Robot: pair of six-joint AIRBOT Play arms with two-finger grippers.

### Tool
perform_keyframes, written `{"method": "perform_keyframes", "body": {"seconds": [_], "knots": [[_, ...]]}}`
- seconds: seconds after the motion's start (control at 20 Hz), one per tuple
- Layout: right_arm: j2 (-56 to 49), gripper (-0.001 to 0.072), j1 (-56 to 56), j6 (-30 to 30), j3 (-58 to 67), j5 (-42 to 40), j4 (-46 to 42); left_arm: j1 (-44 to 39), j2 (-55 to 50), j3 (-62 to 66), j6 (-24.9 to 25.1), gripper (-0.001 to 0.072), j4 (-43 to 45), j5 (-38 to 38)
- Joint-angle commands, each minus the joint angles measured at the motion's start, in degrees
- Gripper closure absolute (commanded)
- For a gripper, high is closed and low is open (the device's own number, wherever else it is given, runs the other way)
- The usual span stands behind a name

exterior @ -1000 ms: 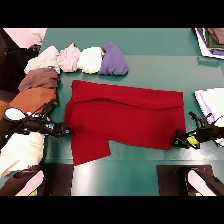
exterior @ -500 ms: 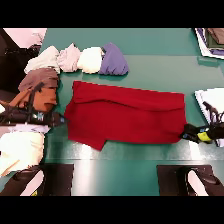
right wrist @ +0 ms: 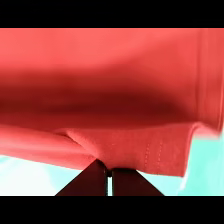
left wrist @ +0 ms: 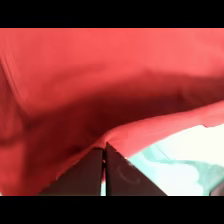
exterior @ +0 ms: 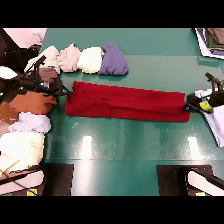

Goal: Fold the shirts.

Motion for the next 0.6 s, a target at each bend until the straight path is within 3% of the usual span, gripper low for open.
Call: {"method": "perform_keyframes", "body": {"seconds": [0.0, 0.15, 0.2, 0.25, 0.3, 0.35, 0.5, 0.55], "knots": [[-9.7, 0.0691, 1.81, -0.22, 8.13, -1.49, -0.02, 0.07, -9.22, 6.14, 3.06, 0.0685, -3.13, 4.37], [-15.78, 0.0689, 2.16, -0.15, 14.12, -2.84, 0.11, 0.07, -11.69, 8.04, 4.94, 0.0682, -6.8, 9.16], [-17.46, 0.068, 1.92, -0.15, 16.09, -3.19, 0.59, 0.07, -11.67, 8.09, 4.92, 0.0632, -7.54, 11.19], [-19.23, 0.0514, 1.38, -0.2, 18.21, -3.52, 2.75, 0.07, -11.67, 8.13, 4.87, 0.0325, -8.68, 12.17], [-20.65, 0.0293, 0.48, -0.31, 20.0, -4.07, 5.27, 0.09, -11.67, 8.28, 4.44, 0.0219, -9.46, 12.55], [-21.86, 0.024, -0.5, -2.01, 21.81, -4.52, 8.48, 0.09, -11.67, 8.94, 4.46, 0.0221, -9.49, 11.8], [-22.32, 0.0241, -4.83, -7.41, 24.37, -1.05, 12.68, 0.09, -11.61, 12.59, 4.5, 0.0224, -9.42, 4.35], [-21.94, 0.0241, -6.45, -8.85, 24.06, 1.7, 11.91, 0.07, -11.61, 13.46, 4.55, 0.0351, -9.42, 1.38]]}}
